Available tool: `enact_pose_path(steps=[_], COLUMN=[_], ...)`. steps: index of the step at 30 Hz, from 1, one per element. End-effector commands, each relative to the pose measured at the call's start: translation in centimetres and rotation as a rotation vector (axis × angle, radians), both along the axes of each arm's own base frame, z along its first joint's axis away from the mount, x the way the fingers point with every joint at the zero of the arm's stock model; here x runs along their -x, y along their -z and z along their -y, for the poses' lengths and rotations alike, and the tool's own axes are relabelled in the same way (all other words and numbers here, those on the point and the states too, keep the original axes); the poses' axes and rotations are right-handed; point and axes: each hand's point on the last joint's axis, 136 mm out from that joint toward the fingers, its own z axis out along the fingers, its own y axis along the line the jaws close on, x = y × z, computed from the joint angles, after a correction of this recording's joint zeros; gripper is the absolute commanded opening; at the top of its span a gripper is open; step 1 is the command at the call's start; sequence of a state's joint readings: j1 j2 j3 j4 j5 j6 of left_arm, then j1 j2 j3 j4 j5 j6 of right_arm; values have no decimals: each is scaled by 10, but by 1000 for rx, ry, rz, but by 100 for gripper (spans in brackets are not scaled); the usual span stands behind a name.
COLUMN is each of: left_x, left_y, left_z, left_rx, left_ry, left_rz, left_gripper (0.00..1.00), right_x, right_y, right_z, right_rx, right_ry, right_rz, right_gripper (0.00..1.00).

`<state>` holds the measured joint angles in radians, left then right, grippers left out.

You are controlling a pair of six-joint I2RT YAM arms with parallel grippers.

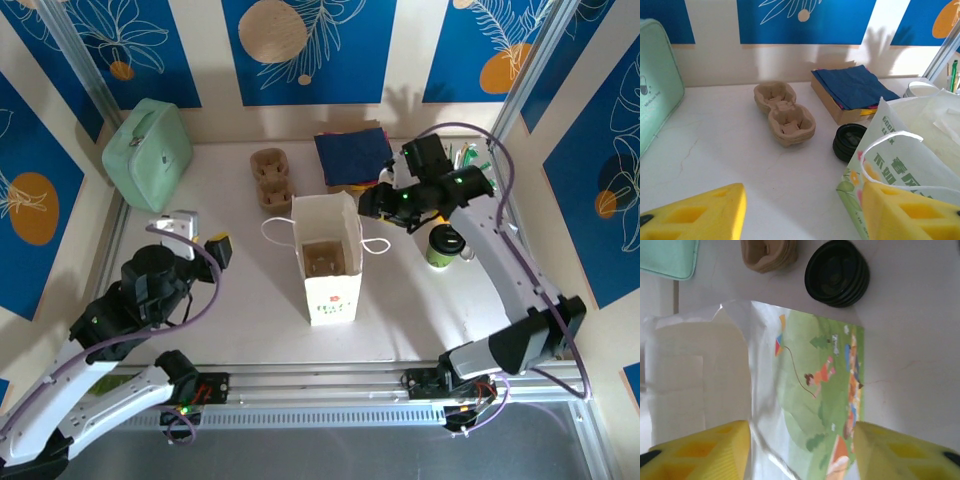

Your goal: Pack the takeout coffee

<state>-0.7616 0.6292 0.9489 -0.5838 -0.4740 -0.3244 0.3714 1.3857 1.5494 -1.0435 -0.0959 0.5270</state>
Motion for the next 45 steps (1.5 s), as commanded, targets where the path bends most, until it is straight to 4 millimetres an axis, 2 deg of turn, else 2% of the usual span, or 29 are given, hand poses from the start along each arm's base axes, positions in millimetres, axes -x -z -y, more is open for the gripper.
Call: enact_pose_path(steps=[1,5,8,11,12,13,15,19,24,29,34,37,41,43,45], left_x=[-7,-14,-17,-21,-21,-22,-22,-21,-20,-17,-17,-16,-17,-16,-16], left_y=[-2,7,16,25,27,29,32,33,35,31,30,30,31,31,31], left_z=[-5,-9,0,2,2,3,4,12,13,24,24,24,23,24,25], left_rx=[-13,-29,-7,3,4,4,0,-10,-29,-5,-8,-13,-14,-11,-9], left_ry=[-50,-104,-82,-93,-93,-94,-86,-32,-15,58,58,59,57,62,67], left_rz=[17,12,5,-2,-3,1,6,20,38,71,82,82,81,82,82], left_gripper=[66,68,68,71,72,72,73,72,71,67,66,65,65,65,65], right_x=[12,19,23,26,27,29,33,40,44,41,38,40,35,36,35], right_y=[-24,-34,-34,-28,-26,-20,-11,5,13,26,39,42,37,34,31], right_z=[25,48,70,92,98,104,114,133,147,158,174,182,164,170,185], right_rx=[66,117,167,222,243,270,301,396,421,414,470,485,330,356,410], right_ry=[57,118,190,260,273,286,305,363,414,434,462,502,422,438,508], right_rz=[86,157,190,199,202,190,145,61,18,-33,-32,-19,24,55,80], right_gripper=[65,74,79,82,85,94,100,99,99,99,99,99,99,99,99])
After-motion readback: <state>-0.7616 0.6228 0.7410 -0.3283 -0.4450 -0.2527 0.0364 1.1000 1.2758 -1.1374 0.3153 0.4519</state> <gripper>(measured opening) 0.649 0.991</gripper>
